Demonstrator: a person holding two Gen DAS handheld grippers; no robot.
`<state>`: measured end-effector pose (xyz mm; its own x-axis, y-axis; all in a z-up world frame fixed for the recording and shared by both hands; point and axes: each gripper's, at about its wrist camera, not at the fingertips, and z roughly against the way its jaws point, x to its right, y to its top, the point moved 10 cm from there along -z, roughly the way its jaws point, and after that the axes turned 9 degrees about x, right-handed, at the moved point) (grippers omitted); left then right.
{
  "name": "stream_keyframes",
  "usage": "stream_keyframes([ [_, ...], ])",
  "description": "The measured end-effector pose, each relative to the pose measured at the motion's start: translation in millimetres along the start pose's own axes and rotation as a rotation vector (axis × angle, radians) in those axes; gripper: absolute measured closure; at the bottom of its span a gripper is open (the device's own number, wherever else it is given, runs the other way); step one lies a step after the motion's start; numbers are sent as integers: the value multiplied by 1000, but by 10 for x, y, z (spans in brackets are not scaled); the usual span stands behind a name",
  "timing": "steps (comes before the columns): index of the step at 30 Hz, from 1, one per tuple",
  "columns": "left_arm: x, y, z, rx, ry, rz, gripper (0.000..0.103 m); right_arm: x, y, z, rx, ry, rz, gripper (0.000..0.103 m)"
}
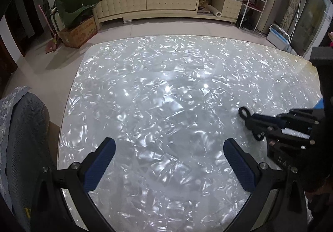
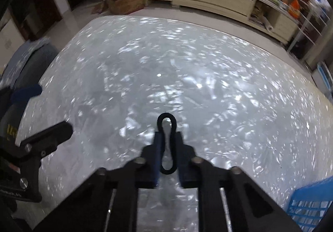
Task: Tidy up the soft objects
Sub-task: 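Close the right tool on the black rubber ring, then lift the black ring with the right tool and carry it over the basket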
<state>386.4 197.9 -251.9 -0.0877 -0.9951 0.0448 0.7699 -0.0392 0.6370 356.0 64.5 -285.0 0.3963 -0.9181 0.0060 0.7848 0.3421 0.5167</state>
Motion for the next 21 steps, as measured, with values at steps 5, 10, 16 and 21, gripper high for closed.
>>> stream_keyframes([
  [5, 38, -32, 117, 7, -1, -12, 0, -50, -87, 159, 0, 28, -12, 95],
  [10, 147, -41, 323, 20, -6, -36, 0, -23, -124, 527, 34, 43, -17, 95],
  [16, 366, -33, 659, 38, -10, -51, 0, -38, -151, 1120, 92, 64, 7, 95],
  [21, 635, 6, 1037, 73, -20, -69, 0, 53, -154, 1580, 140, 78, 3, 95],
])
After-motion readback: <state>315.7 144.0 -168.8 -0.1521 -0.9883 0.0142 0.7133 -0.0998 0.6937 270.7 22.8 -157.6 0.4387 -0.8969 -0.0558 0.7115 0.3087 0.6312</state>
